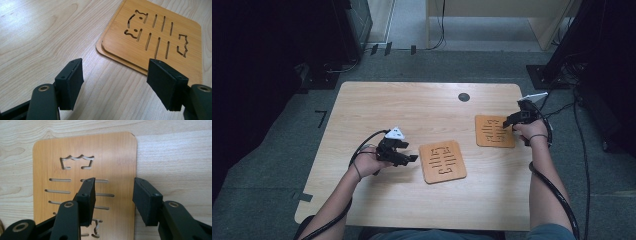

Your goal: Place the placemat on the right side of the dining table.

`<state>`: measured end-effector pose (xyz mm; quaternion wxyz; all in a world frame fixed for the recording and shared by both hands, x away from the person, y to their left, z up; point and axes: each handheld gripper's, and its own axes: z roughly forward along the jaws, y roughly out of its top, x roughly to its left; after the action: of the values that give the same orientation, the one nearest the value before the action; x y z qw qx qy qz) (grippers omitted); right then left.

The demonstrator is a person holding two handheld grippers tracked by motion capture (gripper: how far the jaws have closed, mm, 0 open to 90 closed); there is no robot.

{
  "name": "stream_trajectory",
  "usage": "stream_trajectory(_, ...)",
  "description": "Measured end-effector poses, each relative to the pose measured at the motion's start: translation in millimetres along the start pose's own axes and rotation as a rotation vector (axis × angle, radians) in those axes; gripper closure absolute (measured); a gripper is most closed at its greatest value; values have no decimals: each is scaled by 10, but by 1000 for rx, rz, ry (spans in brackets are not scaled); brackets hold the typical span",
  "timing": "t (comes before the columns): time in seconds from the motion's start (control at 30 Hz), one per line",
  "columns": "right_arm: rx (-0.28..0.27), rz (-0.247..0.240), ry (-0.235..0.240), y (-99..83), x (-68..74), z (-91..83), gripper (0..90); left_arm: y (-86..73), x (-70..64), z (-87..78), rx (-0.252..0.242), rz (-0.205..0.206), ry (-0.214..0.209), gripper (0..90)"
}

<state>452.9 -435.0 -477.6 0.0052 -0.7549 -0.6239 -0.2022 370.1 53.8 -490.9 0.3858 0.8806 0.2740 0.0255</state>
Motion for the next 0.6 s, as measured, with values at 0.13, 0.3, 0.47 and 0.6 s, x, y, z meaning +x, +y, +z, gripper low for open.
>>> stream_trajectory(0.13,-5,-19,2,-21,30,-7,521,-1,4,2,-1,-2,3,283)
stream_trajectory(0.3,-21,-52,8,-54,75,-16,487,-1,-1,9,-2,-2,4,282)
stream_trajectory(0.47,-33,-77,-1,-89,118,-23,447,0,-1,11,-1,-3,4,281)
stream_trajectory(0.6,-44,-104,-2,-122,156,-26,419,-1,-1,14,4,-1,5,280)
